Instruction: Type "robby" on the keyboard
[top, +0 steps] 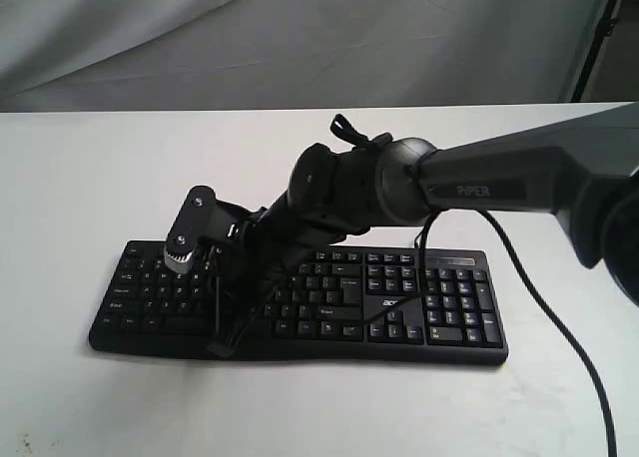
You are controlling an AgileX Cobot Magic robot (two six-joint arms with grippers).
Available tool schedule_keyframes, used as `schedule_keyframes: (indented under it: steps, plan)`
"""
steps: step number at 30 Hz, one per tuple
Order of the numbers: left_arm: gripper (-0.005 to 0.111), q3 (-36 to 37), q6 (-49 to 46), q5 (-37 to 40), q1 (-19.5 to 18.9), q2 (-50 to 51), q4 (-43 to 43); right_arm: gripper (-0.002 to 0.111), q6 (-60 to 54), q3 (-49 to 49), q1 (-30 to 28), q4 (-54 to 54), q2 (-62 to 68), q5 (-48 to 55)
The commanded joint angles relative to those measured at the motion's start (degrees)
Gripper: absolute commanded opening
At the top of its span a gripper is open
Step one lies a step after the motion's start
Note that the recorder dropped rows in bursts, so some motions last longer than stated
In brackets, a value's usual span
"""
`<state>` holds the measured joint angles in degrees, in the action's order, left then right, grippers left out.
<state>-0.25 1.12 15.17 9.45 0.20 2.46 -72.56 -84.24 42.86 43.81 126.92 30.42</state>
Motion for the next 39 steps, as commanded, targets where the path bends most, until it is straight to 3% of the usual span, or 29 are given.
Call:
schedule_keyframes:
  steps: [1, 39]
  plan:
    - [0.0, 0.2, 0.2, -0.3, 0.4, -0.2, 0.3, 0.0, 0.2, -0.2, -0.1, -0.3, 0.6, -0.3]
    - [0.0, 0.2, 0.2, -0.3, 0.4, -0.2, 0.3, 0.0, 0.3, -0.2, -0.1, -0.8, 0.5, 0.5]
